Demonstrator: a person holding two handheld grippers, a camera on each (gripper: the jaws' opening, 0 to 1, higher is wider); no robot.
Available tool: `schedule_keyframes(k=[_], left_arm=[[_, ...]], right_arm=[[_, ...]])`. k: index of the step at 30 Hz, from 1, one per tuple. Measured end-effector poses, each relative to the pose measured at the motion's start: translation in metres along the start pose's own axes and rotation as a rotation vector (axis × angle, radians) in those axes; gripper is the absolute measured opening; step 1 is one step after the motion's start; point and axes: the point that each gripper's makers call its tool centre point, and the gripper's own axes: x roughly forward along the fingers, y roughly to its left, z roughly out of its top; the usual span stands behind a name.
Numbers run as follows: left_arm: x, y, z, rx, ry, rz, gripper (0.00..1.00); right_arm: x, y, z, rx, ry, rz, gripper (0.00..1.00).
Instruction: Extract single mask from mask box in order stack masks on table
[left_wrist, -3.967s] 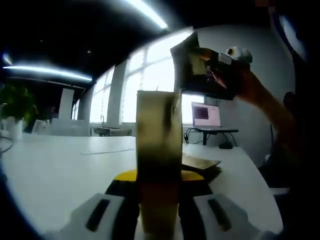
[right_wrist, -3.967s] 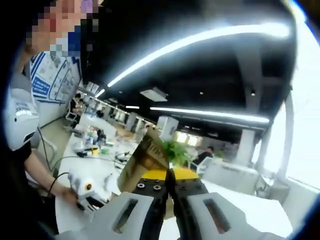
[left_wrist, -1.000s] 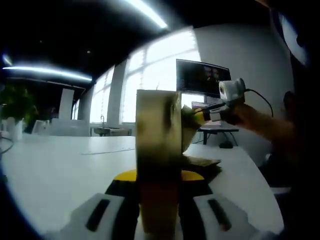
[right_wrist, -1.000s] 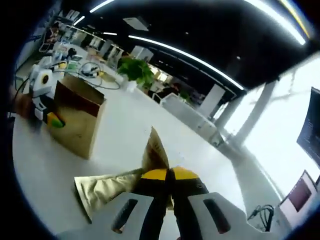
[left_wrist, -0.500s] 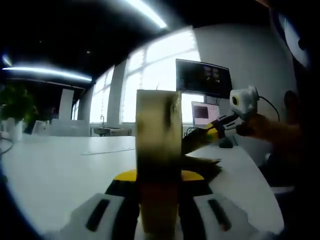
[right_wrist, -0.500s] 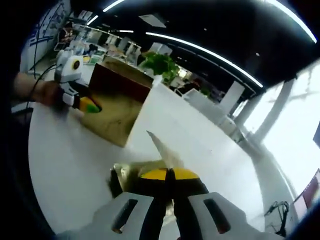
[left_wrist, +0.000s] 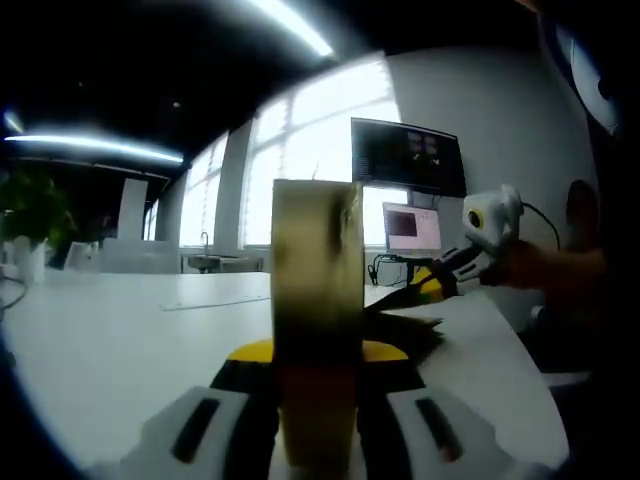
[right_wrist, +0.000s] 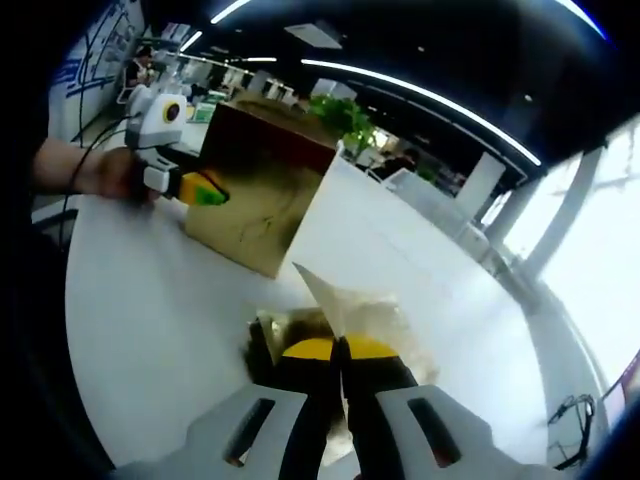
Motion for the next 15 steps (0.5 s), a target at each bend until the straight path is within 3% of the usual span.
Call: schedule_keyframes(k=[6,15], left_arm=[[0.0001,0.0005,-0.0001,0.000,0.000,0.000,0.31],[0.0003,0.0007,-0.0002,0.002,0.000,-0.001,0.31]], right_arm=[[-0.0011,0.0004,-0.0040,0.021,0.004,-0.005,0.00],[-0.0042,0.0063,-0.0087,0.056,0.003,0.007,0.10]])
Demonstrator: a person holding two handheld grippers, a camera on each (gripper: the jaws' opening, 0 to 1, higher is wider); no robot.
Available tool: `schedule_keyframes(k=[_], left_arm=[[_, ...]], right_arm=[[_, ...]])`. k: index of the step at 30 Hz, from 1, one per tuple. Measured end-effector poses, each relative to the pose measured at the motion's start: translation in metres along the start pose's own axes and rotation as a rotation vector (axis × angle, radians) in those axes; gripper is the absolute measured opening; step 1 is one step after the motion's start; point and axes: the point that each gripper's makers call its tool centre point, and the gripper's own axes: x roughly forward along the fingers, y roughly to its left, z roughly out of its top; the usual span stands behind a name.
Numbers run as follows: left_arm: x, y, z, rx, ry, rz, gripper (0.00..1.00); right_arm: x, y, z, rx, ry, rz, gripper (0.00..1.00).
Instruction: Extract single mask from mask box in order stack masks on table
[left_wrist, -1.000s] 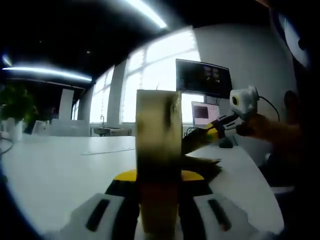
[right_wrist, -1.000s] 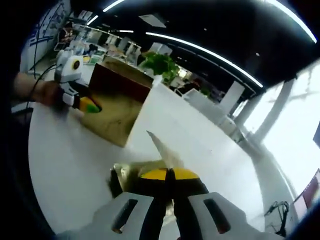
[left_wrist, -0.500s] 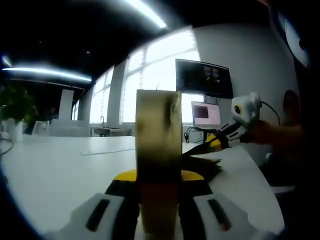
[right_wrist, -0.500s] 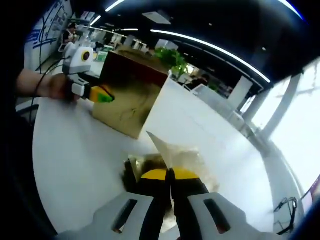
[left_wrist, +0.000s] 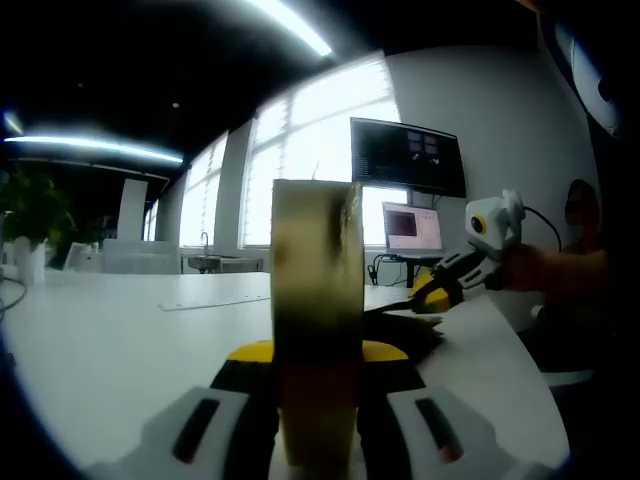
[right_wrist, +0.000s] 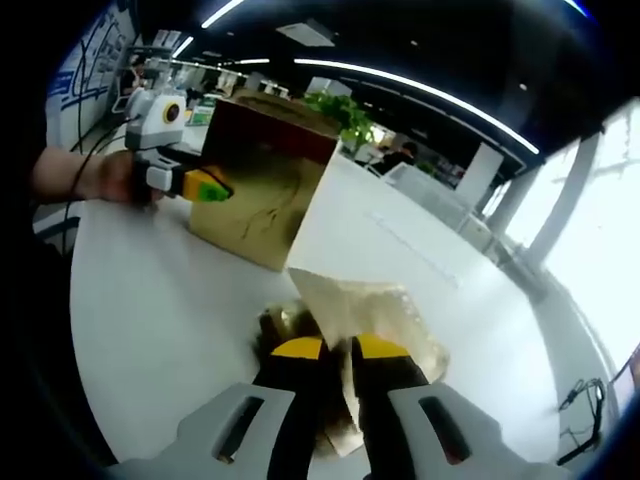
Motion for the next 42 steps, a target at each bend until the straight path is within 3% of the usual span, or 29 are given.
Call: schedule_keyframes(k=[7,18,32,36,42], left_arm=[[0.000,0.000,0.000,0.001,0.000,0.000,0.31],[0.000,0.001,0.000,0.002,0.000,0.000,0.31],[0.001,-0.001,0.000,0.002,0.000,-0.002,0.31],[0.001,-0.001,0.000,0.000,0.000,-0.003,0.31],[0.001,-0.001,0.000,0.000,0.001,-0.003,0.31]], right_arm=[[-0.002,0.001,0.000,0.054,-0.018,0.003,0.14],[0.002,0.018,-0.001,0.126,-0.046,0.078,0.21],[-0.004,0.021,0.034,0.276,-0.216,0.141,0.22],[-0.003,0.021,0.040,0.283,-0.239,0.145,0.24],[-0.009,0.023,0.063,0.342,-0.357,0.184,0.27]])
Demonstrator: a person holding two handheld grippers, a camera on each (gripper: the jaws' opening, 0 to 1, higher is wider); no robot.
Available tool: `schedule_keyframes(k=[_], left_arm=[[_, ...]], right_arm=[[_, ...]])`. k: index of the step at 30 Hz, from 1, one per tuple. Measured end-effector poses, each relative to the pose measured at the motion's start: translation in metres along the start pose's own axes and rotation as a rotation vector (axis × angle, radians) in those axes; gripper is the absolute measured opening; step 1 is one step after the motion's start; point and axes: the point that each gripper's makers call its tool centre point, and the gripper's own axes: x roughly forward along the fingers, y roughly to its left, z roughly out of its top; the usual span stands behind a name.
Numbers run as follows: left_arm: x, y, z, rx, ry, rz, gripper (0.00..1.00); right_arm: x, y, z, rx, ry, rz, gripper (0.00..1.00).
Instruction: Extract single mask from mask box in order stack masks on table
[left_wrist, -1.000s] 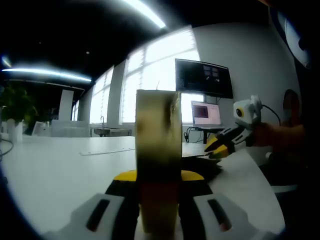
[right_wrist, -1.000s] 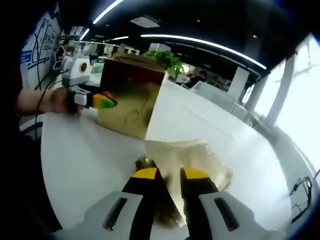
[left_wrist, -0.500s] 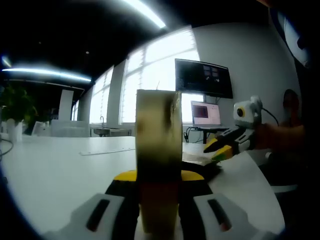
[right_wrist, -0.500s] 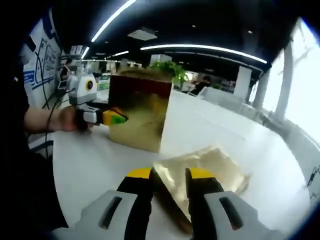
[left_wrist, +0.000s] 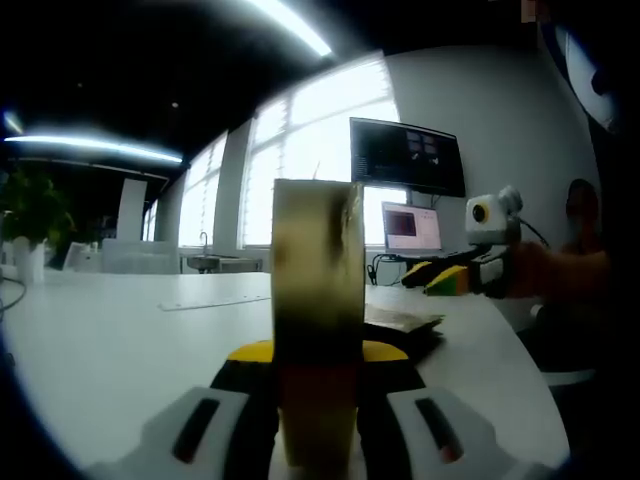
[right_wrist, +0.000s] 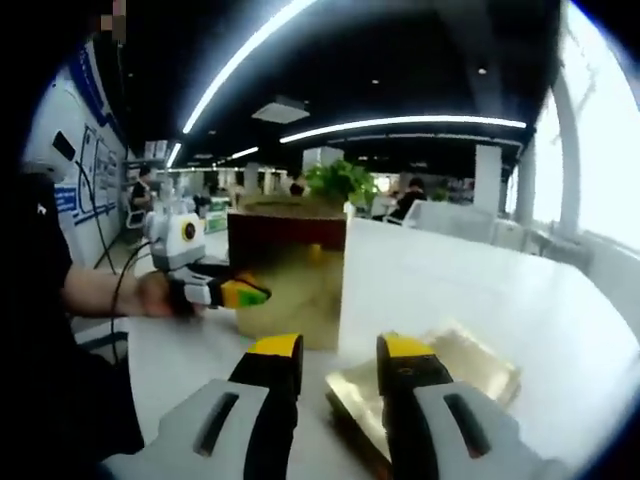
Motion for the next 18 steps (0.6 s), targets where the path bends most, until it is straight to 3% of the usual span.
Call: schedule_keyframes(k=[9,13,15,18], left_arm=[[0.000,0.001,0.000,-0.002,0.000,0.002,0.31],[0.000,0.000,0.000,-0.003,0.000,0.003,0.31],[0.000,0.000,0.000,-0.003,0.000,0.004,0.31],[0.000,-0.001,0.000,0.004,0.001,0.003,0.31]], right_arm=[[-0.010,-0.003,0.034,0.066,-0.149,0.019,0.28],[-0.019,-0.013,0.038,0.092,-0.188,-0.012,0.28],[-0.026,-0.026,0.038,0.091,-0.197,-0.084,0.28],[-0.031,-0.033,0.033,0.122,-0.198,-0.092,0.26]])
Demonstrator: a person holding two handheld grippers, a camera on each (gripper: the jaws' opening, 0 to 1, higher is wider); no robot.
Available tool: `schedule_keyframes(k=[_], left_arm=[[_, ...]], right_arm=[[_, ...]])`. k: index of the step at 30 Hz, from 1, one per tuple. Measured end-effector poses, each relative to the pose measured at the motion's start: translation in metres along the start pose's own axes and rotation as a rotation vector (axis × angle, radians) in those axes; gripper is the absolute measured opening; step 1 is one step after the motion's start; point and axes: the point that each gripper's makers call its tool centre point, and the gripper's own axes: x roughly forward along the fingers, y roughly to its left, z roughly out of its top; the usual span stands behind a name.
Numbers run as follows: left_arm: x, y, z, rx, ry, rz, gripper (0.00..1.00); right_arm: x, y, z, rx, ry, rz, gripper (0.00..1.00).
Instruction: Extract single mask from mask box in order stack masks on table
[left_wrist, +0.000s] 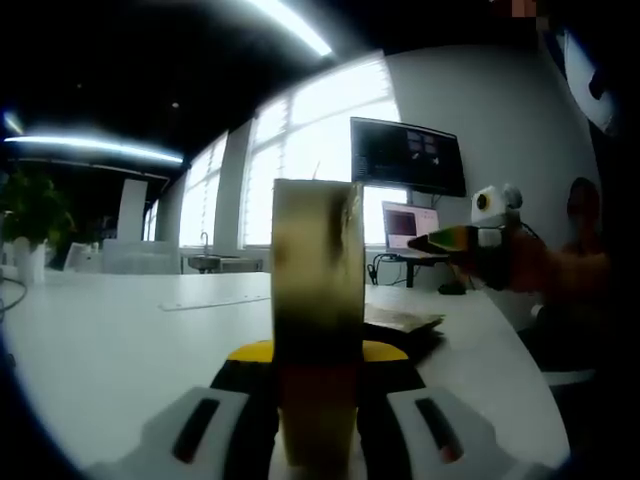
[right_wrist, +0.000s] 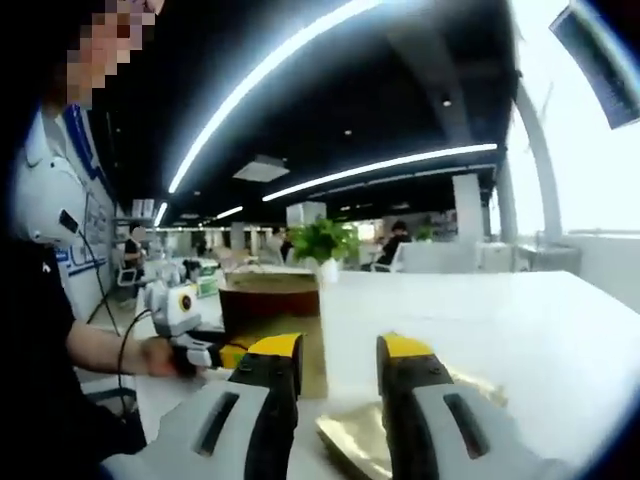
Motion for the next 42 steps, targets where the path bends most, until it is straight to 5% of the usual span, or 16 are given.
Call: schedule_keyframes(k=[22,42], left_arm=[[0.000,0.000,-0.001,0.011,0.004,0.003,0.31],[-0.001,0.000,-0.001,0.020,0.007,-0.001,0.31]], right_arm=[[-0.001,0.000,-0.008,0.004,0.002,0.008,0.26],[0.008,0.000,0.043,-0.108,-0.020,0.067,0.25]])
